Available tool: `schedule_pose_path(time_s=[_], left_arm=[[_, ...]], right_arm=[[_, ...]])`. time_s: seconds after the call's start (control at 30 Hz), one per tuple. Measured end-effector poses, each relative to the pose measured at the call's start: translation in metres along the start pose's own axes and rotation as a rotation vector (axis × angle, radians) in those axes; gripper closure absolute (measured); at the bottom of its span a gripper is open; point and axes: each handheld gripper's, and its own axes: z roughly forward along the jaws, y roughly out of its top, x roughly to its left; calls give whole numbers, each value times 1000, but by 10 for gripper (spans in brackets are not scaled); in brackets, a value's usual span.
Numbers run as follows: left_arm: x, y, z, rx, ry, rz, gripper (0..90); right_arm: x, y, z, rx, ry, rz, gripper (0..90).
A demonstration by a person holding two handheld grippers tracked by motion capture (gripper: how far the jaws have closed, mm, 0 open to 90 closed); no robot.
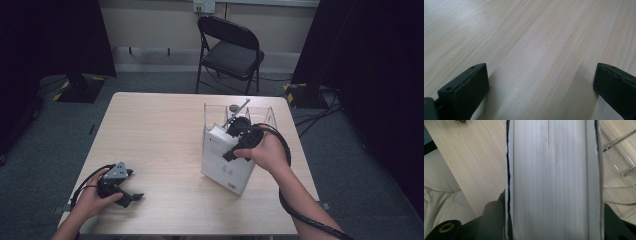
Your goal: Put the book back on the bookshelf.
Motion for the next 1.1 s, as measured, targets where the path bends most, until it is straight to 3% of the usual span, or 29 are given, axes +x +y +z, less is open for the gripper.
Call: schedule_pose_path(time_s=[1.1], left_arm=[[0,0,1,-3,-13,-8,0]], right_arm=[[-20,-37,-23,21,-28,68,519]])
